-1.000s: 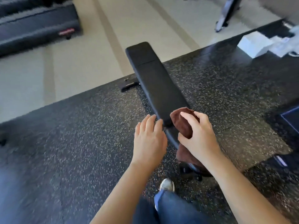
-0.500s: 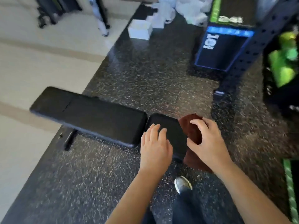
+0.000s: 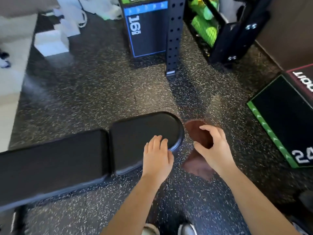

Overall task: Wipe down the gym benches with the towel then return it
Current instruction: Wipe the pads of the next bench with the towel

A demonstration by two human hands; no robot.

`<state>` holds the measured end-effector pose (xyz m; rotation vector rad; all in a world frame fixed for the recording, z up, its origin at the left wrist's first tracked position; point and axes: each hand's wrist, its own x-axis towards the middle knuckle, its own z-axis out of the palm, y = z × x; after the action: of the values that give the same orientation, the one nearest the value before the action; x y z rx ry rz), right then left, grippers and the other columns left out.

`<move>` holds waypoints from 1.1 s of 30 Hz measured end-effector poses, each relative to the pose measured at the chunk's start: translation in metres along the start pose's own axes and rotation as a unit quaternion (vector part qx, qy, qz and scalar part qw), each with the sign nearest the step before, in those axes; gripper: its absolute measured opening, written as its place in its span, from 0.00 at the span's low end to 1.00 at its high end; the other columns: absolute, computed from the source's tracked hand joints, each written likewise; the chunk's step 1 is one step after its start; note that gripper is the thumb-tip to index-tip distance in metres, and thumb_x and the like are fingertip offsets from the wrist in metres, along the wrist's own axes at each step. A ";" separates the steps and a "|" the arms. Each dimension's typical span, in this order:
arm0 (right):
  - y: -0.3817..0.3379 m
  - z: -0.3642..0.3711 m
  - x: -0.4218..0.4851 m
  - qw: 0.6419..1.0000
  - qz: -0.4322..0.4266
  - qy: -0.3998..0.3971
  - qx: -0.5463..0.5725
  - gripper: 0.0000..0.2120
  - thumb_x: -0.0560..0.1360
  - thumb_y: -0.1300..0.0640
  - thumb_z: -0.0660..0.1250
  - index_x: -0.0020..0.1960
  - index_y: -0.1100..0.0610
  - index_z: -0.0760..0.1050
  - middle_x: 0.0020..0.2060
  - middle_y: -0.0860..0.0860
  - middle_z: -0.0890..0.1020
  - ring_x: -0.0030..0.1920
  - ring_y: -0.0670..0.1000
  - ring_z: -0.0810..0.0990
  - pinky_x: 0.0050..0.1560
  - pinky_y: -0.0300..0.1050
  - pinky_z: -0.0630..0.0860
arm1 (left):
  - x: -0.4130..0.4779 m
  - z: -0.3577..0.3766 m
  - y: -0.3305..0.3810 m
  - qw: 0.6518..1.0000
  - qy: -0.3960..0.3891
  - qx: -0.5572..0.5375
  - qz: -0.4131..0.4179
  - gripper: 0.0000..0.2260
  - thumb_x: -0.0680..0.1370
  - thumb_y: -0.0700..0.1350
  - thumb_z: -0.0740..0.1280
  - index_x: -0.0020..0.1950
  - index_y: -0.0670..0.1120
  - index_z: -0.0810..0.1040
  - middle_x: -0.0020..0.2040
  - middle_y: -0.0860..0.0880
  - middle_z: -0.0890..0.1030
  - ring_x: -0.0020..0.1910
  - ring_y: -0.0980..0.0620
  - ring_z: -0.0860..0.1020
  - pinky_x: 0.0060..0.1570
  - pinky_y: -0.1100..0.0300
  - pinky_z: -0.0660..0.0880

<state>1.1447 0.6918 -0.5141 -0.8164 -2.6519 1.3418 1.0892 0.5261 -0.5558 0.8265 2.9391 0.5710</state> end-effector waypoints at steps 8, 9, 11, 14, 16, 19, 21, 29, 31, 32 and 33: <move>0.094 0.089 0.062 0.969 -0.023 0.057 0.238 0.20 0.71 0.65 0.69 0.50 0.39 0.75 0.53 0.43 0.79 0.57 0.46 0.77 0.60 0.46 0.72 | 0.028 0.113 -0.055 0.999 0.009 0.039 0.031 0.18 0.75 0.45 0.67 0.62 0.39 0.75 0.64 0.40 0.74 0.64 0.40 0.71 0.61 0.44 0.68; 0.101 0.099 0.070 0.963 -0.032 0.065 0.258 0.19 0.71 0.64 0.68 0.50 0.39 0.75 0.54 0.44 0.79 0.57 0.47 0.77 0.62 0.48 0.72 | 0.029 0.122 -0.061 0.998 0.021 0.038 0.040 0.17 0.74 0.44 0.68 0.61 0.39 0.76 0.63 0.40 0.75 0.63 0.39 0.73 0.59 0.44 0.69; 0.112 0.115 0.083 0.954 -0.060 0.088 0.281 0.18 0.71 0.62 0.68 0.51 0.40 0.75 0.55 0.45 0.79 0.57 0.46 0.77 0.63 0.50 0.71 | 0.029 0.137 -0.071 0.996 0.056 0.031 0.063 0.16 0.74 0.46 0.65 0.59 0.39 0.78 0.61 0.40 0.77 0.60 0.39 0.75 0.56 0.45 0.73; 0.123 0.132 0.092 0.945 -0.110 0.122 0.284 0.16 0.71 0.57 0.67 0.54 0.40 0.75 0.56 0.43 0.78 0.58 0.44 0.76 0.64 0.48 0.70 | 0.029 0.149 -0.079 0.991 0.095 0.041 0.080 0.20 0.76 0.50 0.56 0.60 0.40 0.78 0.61 0.42 0.77 0.60 0.41 0.75 0.55 0.47 0.73; 0.128 0.143 0.096 0.946 -0.140 0.135 0.258 0.16 0.73 0.57 0.67 0.59 0.44 0.73 0.59 0.45 0.76 0.61 0.44 0.73 0.66 0.46 0.67 | 0.029 0.153 -0.082 0.988 0.119 0.044 0.085 0.22 0.76 0.51 0.54 0.60 0.42 0.77 0.61 0.43 0.77 0.60 0.42 0.75 0.54 0.48 0.73; 0.130 0.155 0.096 0.951 -0.189 0.168 0.179 0.19 0.73 0.57 0.67 0.63 0.48 0.71 0.59 0.47 0.71 0.61 0.42 0.68 0.64 0.34 0.61 | 0.028 0.157 -0.086 0.985 0.135 0.042 0.096 0.23 0.76 0.53 0.52 0.62 0.42 0.77 0.62 0.43 0.76 0.61 0.43 0.74 0.56 0.48 0.72; 0.129 0.156 0.096 0.949 -0.196 0.176 0.171 0.20 0.73 0.58 0.67 0.64 0.50 0.71 0.60 0.47 0.71 0.61 0.42 0.67 0.62 0.32 0.61 | 0.027 0.158 -0.088 0.984 0.140 0.044 0.100 0.24 0.77 0.53 0.51 0.63 0.42 0.76 0.63 0.43 0.75 0.63 0.43 0.73 0.58 0.49 0.71; 0.130 0.152 0.105 0.957 -0.207 0.174 0.107 0.18 0.73 0.58 0.68 0.62 0.51 0.73 0.58 0.47 0.73 0.58 0.42 0.69 0.57 0.29 0.60 | 0.024 0.158 -0.086 0.987 0.128 0.044 0.085 0.25 0.77 0.54 0.49 0.66 0.43 0.73 0.66 0.45 0.73 0.66 0.45 0.69 0.62 0.50 0.67; 0.125 0.147 0.120 0.957 -0.225 0.168 0.079 0.16 0.73 0.56 0.68 0.61 0.52 0.74 0.57 0.48 0.74 0.56 0.43 0.70 0.56 0.30 0.61 | 0.025 0.158 -0.084 0.988 0.126 0.052 0.079 0.24 0.77 0.54 0.50 0.66 0.43 0.74 0.66 0.45 0.73 0.66 0.45 0.70 0.61 0.50 0.68; 0.120 0.141 0.132 0.960 -0.229 0.145 0.073 0.15 0.73 0.55 0.68 0.60 0.52 0.75 0.57 0.48 0.75 0.55 0.44 0.72 0.56 0.31 0.64 | 0.025 0.158 -0.083 0.987 0.126 0.055 0.078 0.24 0.77 0.53 0.50 0.65 0.43 0.74 0.65 0.45 0.74 0.65 0.45 0.70 0.61 0.50 0.68; 0.114 0.134 0.148 0.965 -0.234 0.096 0.072 0.14 0.73 0.56 0.68 0.59 0.51 0.76 0.57 0.48 0.77 0.54 0.44 0.75 0.55 0.31 0.67 | 0.026 0.158 -0.082 0.988 0.124 0.059 0.077 0.24 0.77 0.53 0.50 0.65 0.42 0.74 0.65 0.44 0.74 0.65 0.44 0.71 0.61 0.49 0.68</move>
<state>1.0292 0.7195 -0.7102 -0.2590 -2.3569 1.2346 1.0473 0.5283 -0.7307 1.0755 3.1793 0.5493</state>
